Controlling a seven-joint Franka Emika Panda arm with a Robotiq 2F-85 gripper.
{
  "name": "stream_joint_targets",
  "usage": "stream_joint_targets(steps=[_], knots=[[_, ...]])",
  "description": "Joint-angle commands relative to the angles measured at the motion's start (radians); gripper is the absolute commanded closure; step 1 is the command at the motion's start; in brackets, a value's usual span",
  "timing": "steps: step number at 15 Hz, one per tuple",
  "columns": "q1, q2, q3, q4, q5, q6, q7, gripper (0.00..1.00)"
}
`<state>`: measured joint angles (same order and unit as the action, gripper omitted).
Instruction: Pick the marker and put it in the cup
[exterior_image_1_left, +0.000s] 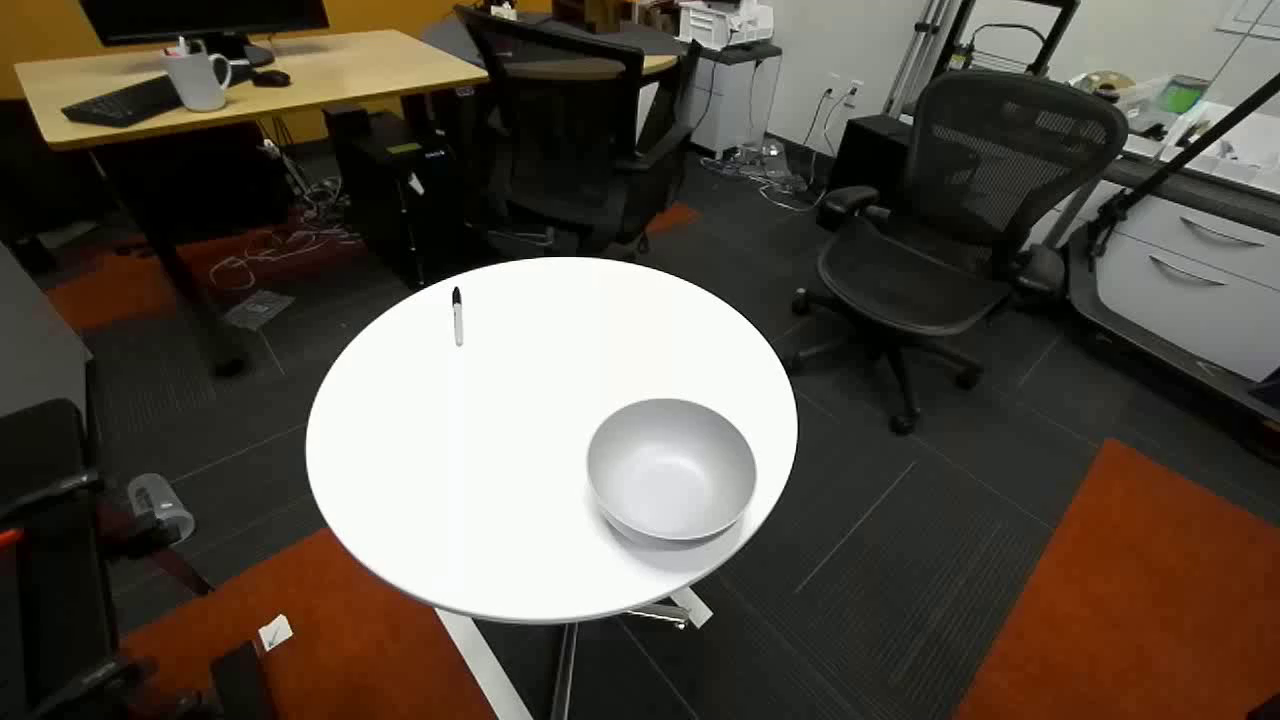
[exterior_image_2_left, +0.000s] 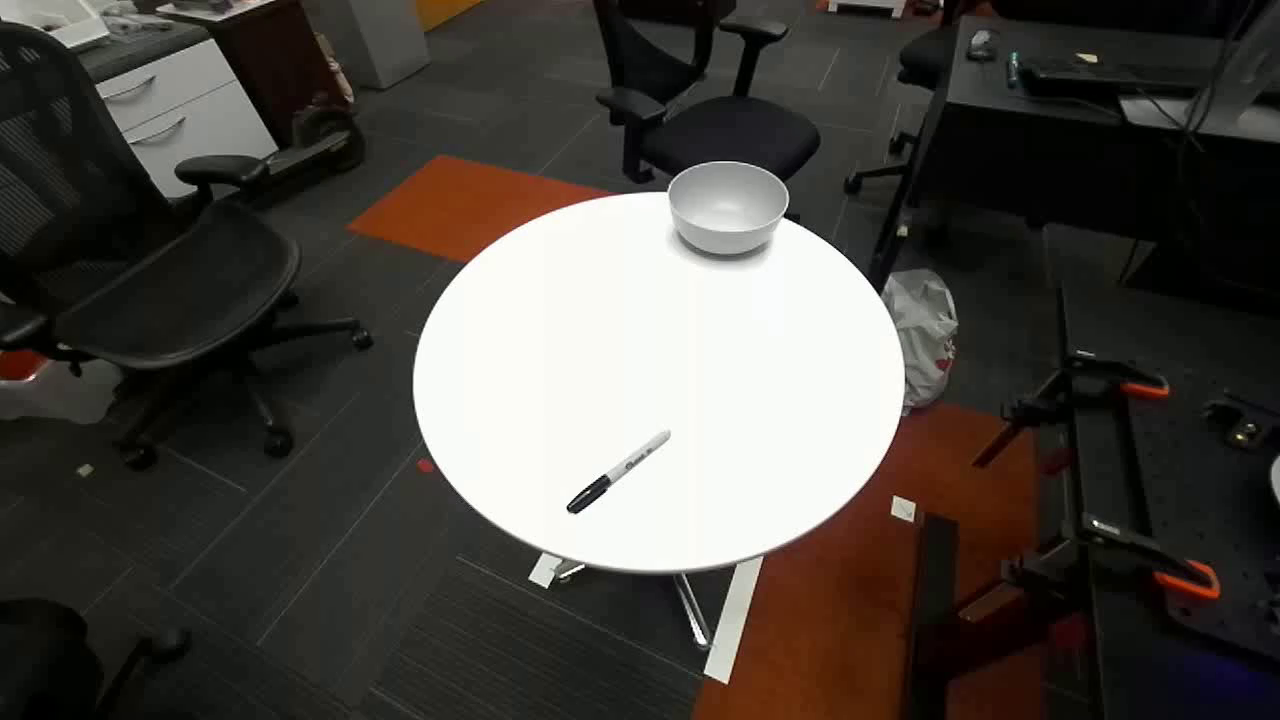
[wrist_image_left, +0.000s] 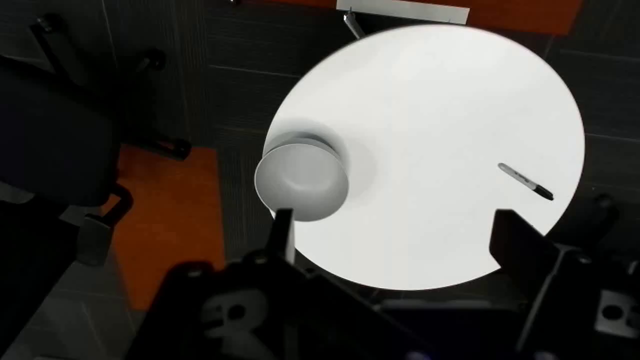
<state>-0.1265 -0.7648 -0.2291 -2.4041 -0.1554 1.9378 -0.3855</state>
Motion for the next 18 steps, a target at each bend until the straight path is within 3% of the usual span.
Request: stream_joint_targets(steps=[1, 8, 13, 18], knots=[[0.012, -0.001, -0.008, 0.002, -0.007, -0.003, 0.007, 0.00], [0.012, -0.001, -0.008, 0.002, -0.007, -0.003, 0.007, 0.00], [0.127, 0.217, 0.018, 0.104, -0.020, 0.157, -0.114, 0.00], [0.259, 0.504, 0.017, 0.227, 0.081, 0.258, -0.311, 0.00]])
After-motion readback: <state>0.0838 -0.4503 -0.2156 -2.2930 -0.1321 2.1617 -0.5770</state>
